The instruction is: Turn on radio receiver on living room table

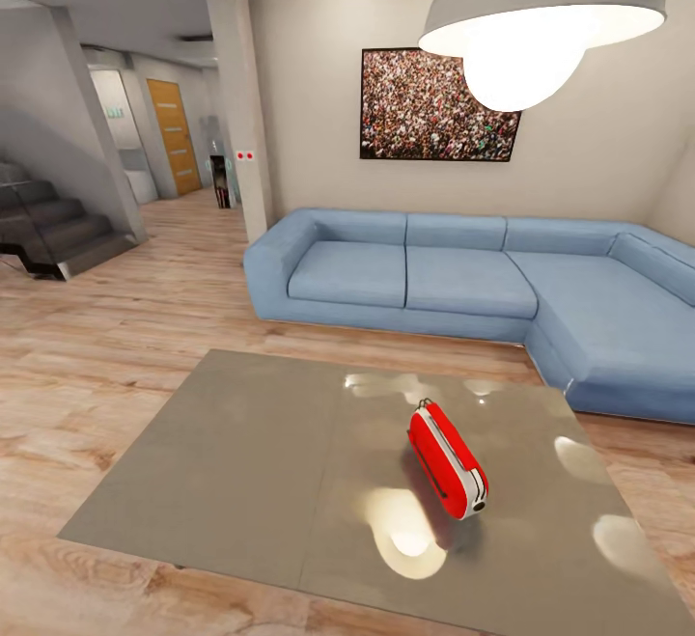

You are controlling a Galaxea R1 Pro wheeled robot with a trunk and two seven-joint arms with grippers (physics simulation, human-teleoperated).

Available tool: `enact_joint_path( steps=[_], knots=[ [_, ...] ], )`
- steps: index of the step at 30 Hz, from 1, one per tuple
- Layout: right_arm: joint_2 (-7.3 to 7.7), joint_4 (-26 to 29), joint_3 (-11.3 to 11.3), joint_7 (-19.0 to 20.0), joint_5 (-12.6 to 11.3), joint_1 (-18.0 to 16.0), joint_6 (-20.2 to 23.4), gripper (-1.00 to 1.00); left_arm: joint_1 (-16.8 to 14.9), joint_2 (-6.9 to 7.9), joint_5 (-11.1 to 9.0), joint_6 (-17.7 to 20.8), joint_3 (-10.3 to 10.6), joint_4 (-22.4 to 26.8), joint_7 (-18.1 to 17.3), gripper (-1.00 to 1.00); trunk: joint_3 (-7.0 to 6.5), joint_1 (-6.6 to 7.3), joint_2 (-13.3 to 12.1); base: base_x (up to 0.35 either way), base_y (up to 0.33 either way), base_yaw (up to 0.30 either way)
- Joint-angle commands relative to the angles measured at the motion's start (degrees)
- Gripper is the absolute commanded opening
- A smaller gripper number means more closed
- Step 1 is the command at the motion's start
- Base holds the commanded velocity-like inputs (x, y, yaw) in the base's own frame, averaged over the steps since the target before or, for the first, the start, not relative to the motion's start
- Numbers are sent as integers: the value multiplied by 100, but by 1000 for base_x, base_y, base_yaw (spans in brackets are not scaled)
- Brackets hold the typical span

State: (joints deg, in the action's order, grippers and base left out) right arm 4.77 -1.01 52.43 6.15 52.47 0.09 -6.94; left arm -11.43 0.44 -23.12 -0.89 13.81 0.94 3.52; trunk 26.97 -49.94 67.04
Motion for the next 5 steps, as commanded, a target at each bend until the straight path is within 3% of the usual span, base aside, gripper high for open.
enact_joint_path(
  steps=[1,5],
  knots=[
    [-1,1,1,0,0,0,0,100,0,0,-2,0,0,-1,0,-100,0,0,0,0,0,0],
    [-2,2,3,0,0,0,0,100,0,4,-6,1,-1,-5,0,-100,0,0,0,0,0,0]
  ],
)
